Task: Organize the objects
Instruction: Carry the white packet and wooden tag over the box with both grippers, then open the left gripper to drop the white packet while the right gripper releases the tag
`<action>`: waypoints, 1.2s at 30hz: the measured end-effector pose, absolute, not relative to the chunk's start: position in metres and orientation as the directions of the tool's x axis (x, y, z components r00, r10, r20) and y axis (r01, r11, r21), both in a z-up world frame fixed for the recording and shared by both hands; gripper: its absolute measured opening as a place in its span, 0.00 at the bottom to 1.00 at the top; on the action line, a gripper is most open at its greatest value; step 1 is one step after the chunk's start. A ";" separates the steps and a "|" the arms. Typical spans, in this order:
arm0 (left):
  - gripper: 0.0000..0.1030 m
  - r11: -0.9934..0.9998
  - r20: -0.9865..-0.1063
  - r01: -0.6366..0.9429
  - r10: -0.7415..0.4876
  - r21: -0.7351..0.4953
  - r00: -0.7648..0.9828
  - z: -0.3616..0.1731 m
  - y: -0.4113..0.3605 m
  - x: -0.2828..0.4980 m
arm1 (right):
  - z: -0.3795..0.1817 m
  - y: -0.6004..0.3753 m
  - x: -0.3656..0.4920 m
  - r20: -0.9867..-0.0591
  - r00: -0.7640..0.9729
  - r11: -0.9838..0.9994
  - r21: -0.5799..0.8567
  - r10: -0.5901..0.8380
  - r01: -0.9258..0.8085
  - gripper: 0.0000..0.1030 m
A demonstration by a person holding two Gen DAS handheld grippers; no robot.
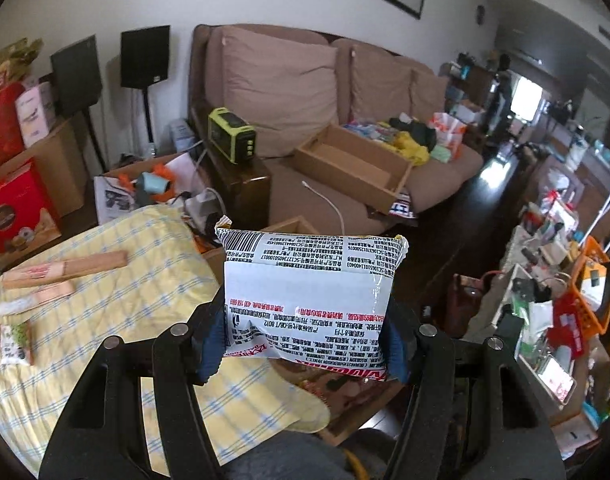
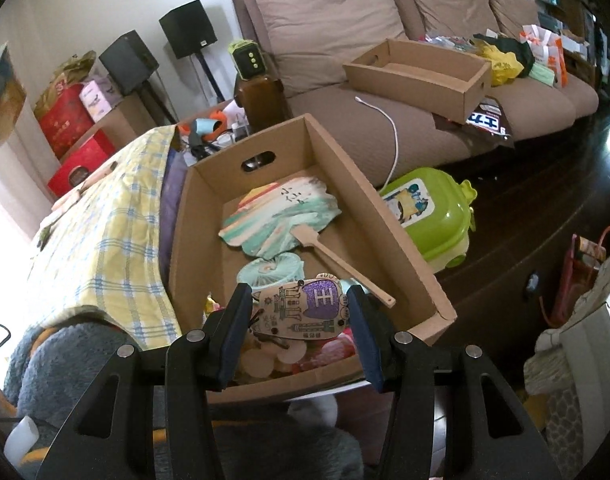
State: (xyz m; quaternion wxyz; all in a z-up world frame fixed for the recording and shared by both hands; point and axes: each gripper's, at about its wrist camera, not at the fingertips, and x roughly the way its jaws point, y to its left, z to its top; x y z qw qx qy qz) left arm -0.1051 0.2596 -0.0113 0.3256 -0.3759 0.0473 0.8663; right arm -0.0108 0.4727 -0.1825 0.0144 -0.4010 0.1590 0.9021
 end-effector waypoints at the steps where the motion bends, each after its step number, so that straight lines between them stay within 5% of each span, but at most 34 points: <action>1: 0.59 -0.782 -0.687 -0.601 0.528 -0.164 -0.499 -0.014 0.263 -0.106 | -0.183 0.473 -0.011 -0.729 -0.677 -0.949 0.274 -0.101 -0.154 0.48; 13: 0.59 -0.807 -0.816 -0.553 0.456 -0.209 -0.356 -0.100 0.307 -0.150 | -0.190 0.475 -0.028 -0.750 -0.652 -0.946 0.282 -0.112 -0.162 0.48; 25: 0.59 -0.804 -0.906 -0.588 0.312 -0.091 -0.286 -0.179 0.359 -0.165 | -0.206 0.480 -0.037 -0.803 -0.585 -0.930 0.292 -0.112 -0.223 0.48; 36: 0.64 -0.796 -0.903 -0.582 0.361 -0.169 -0.232 -0.182 0.367 -0.175 | -0.208 0.480 -0.038 -0.805 -0.580 -0.921 0.312 -0.127 -0.232 0.48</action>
